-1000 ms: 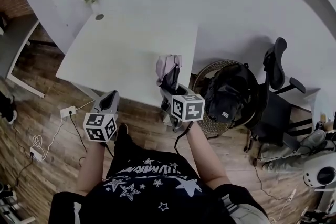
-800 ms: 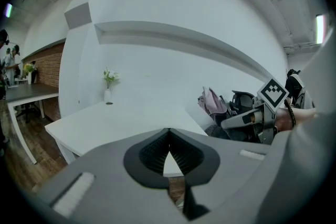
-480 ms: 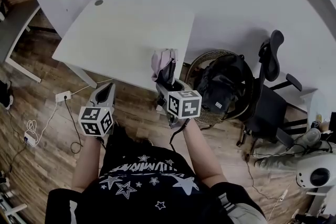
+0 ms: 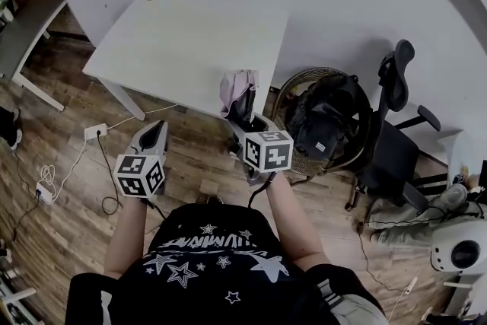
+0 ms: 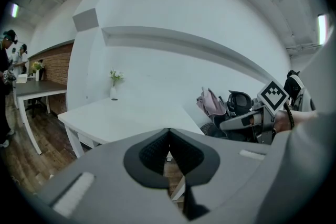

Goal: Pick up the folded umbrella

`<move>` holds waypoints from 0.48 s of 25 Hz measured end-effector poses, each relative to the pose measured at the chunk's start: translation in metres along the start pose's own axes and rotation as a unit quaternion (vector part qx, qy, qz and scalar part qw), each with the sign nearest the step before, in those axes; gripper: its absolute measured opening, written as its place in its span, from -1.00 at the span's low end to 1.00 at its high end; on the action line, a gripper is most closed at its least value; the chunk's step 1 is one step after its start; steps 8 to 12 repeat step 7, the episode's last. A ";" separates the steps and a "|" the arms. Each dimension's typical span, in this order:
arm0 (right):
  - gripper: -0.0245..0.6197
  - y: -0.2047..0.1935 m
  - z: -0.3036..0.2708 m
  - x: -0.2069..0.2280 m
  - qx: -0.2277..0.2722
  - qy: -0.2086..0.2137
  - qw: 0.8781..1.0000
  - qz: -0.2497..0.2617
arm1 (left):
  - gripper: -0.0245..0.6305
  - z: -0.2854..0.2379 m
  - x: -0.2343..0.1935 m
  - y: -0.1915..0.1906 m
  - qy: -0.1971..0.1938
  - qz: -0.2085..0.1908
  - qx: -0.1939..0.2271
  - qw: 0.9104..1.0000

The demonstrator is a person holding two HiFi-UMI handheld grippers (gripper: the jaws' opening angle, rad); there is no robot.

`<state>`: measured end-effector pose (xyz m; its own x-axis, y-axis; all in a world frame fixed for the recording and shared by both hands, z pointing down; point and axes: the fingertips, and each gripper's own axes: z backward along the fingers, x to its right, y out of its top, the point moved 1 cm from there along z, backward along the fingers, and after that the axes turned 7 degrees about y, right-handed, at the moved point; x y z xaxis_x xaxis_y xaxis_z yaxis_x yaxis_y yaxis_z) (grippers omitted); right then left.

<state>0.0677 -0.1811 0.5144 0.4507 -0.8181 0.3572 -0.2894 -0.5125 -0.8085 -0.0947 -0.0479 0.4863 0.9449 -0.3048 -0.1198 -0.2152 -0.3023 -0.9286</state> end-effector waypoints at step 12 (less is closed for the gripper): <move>-0.14 -0.006 0.004 -0.029 -0.003 0.005 1.000 0.014 | -0.92 0.024 -0.005 0.000 -0.005 0.004 0.008 1.000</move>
